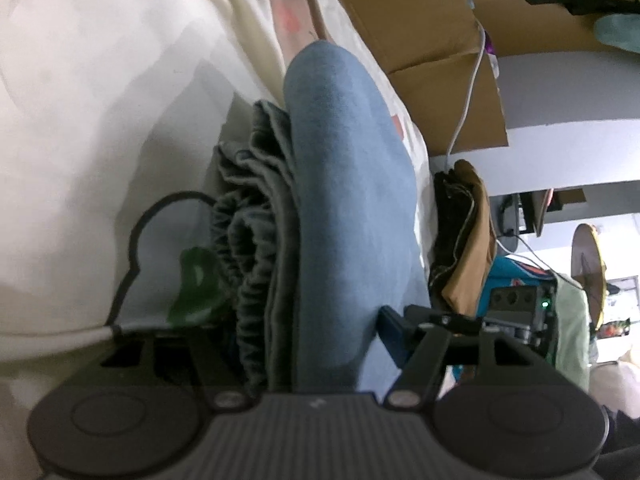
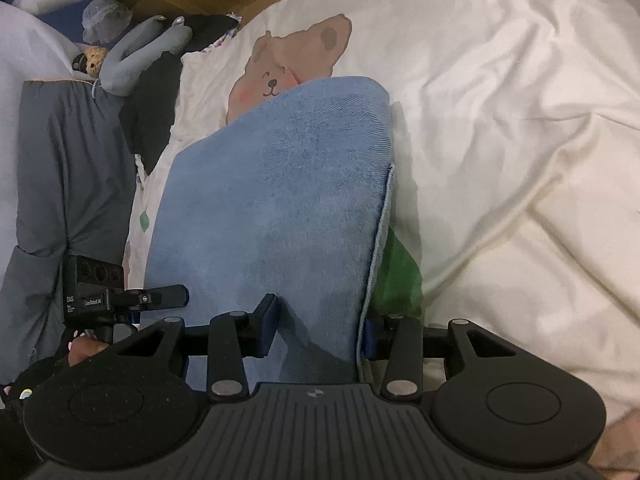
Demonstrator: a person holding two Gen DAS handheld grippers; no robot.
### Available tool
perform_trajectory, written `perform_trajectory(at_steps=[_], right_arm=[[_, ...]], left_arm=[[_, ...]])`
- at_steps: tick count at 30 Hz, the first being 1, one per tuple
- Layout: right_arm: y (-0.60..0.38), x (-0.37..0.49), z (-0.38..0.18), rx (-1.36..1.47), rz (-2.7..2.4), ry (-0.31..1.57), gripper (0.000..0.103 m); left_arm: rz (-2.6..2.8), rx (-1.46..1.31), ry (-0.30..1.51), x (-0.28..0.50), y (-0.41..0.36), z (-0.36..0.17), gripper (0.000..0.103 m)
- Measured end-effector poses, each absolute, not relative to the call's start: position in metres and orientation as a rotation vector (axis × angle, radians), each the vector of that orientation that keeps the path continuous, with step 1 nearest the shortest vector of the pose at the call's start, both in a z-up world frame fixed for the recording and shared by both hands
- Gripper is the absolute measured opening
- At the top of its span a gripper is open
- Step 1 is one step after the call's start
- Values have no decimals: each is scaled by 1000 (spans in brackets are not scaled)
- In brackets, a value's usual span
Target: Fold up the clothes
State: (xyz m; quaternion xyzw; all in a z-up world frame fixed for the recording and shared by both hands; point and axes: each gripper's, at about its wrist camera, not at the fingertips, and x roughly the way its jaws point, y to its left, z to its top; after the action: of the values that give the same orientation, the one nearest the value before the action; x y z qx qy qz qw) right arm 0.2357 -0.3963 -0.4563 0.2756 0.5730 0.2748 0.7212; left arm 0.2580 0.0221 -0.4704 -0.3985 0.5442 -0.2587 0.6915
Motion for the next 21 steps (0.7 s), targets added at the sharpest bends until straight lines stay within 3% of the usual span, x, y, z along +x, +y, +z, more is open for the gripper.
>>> perform_trajectory(at_steps=[11,21], right_arm=[[-396,222,-464,720,566,1211,40],[-393,229,-490,841,583,1263,50]], left_arm=[[-581,-917,1280,268,24,-471,57],[-596,-942,1341,275,29,-480,57]])
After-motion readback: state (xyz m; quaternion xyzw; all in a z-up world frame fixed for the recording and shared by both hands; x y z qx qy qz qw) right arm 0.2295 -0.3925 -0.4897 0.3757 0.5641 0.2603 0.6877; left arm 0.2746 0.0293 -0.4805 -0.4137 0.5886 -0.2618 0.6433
